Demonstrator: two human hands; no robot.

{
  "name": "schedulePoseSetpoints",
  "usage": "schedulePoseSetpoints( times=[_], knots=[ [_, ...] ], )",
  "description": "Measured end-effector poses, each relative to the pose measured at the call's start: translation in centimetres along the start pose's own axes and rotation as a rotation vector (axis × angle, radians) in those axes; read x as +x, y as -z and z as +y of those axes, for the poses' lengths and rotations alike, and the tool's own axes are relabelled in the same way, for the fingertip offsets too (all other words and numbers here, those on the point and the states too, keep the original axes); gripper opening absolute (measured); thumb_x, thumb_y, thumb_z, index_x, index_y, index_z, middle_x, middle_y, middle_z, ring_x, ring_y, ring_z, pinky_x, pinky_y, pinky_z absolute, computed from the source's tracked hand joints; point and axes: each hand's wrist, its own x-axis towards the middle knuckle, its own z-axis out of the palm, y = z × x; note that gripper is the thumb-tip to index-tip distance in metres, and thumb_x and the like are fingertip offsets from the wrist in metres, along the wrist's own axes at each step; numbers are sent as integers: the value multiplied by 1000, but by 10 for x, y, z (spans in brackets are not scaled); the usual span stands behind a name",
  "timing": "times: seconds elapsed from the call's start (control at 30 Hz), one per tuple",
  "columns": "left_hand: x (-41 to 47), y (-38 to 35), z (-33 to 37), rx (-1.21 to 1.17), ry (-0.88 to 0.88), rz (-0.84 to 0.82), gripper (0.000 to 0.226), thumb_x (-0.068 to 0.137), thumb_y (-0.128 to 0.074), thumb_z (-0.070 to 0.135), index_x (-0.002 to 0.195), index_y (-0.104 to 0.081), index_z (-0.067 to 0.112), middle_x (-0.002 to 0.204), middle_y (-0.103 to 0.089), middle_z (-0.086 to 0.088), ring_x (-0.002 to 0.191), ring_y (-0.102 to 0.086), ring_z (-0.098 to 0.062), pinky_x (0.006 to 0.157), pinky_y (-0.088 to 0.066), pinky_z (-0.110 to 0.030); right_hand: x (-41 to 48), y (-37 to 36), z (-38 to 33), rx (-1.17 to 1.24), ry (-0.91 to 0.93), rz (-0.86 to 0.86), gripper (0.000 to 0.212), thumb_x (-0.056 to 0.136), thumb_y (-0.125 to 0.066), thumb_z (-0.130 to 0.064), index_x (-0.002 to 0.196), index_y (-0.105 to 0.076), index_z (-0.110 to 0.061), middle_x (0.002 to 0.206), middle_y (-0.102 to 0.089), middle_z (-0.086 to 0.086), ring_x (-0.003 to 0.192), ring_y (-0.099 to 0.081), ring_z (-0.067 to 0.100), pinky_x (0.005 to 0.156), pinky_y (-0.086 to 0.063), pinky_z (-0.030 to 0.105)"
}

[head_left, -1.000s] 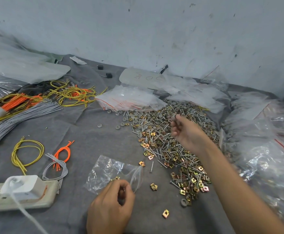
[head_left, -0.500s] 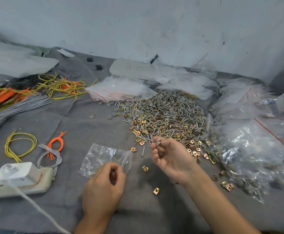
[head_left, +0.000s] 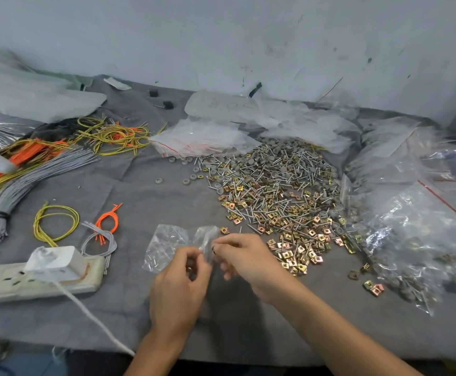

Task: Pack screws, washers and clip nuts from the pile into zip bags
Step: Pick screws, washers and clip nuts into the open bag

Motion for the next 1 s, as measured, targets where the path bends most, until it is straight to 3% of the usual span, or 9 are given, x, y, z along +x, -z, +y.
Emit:
schedulePoseSetpoints(
  times=[0.1, 0.27, 0.43, 0.57, 0.67, 0.77, 0.83, 0.93, 1.0],
  knots=[
    [0, 1, 2, -40, -8, -7, 11, 86, -62, 36, 87, -65, 25, 70, -64, 12, 62, -63, -16, 58, -51, -34, 1, 3, -4, -321, 127, 11, 15, 94, -62, -13, 94, -77, -13, 66, -63, 6, 57, -56, 17, 51, -51, 30],
    [0, 1, -3, -27, 5, -35, 13, 88, -73, 17, 90, -64, 26, 72, -66, 12, 64, -63, -15, 60, -53, -39, 0, 3, -22, -943, 408, -43, 13, 95, -60, -26, 88, -68, -18, 80, -69, 4, 83, -61, 27, 78, -51, 40],
    [8, 3, -5, -203, 107, -69, 5, 90, -56, 39, 92, -58, 35, 81, -66, 20, 73, -63, -2, 69, -49, -30, 2, -3, -37, -981, 459, -131, 15, 92, -59, -19, 84, -62, -6, 75, -64, 10, 80, -58, 32, 78, -51, 43],
    [9, 5, -7, -274, 139, -95, 15, 87, -49, 49, 92, -56, 36, 76, -66, 17, 70, -63, -3, 69, -50, -29, 6, -7, -46, -1029, 418, -125, 18, 92, -64, -19, 107, -73, -13, 107, -76, 7, 108, -67, 27, 93, -52, 39],
    [11, 5, -9, -366, 196, -110, 11, 89, -51, 43, 90, -57, 34, 71, -68, 9, 66, -66, -10, 65, -51, -29, 5, -7, -50, -1021, 420, -191, 25, 88, -67, -15, 111, -73, -22, 105, -75, 0, 102, -69, 20, 93, -53, 36],
    [15, 6, -8, -439, 244, -104, 8, 92, -54, 35, 86, -57, 30, 68, -69, 6, 61, -65, -8, 58, -46, -17, 5, -1, -58, -870, 405, -202, 33, 87, -66, -8, 114, -69, -27, 101, -74, -7, 86, -67, 2, 78, -52, 17],
    [17, 7, -8, -473, 260, -108, 12, 95, -56, 26, 83, -58, 26, 66, -68, 5, 59, -62, -5, 56, -43, -13, 4, 3, -63, -843, 404, -173, 30, 88, -65, -8, 111, -69, -26, 101, -73, -9, 83, -65, -1, 73, -50, 15],
    [19, 9, -8, -513, 273, -124, 15, 95, -56, 20, 80, -58, 21, 62, -67, 6, 55, -58, -3, 55, -42, -12, 2, 2, -69, -908, 441, -168, 24, 88, -63, -8, 107, -69, -21, 103, -69, -11, 92, -63, -2, 80, -49, 16],
    [20, 10, -7, -544, 273, -124, 14, 93, -55, 23, 79, -57, 19, 60, -65, 6, 53, -56, -4, 54, -42, -14, 2, -1, -71, -983, 473, -178, 22, 90, -62, -9, 106, -70, -21, 99, -65, -13, 79, -56, -12, 71, -41, 7]
  ],
)
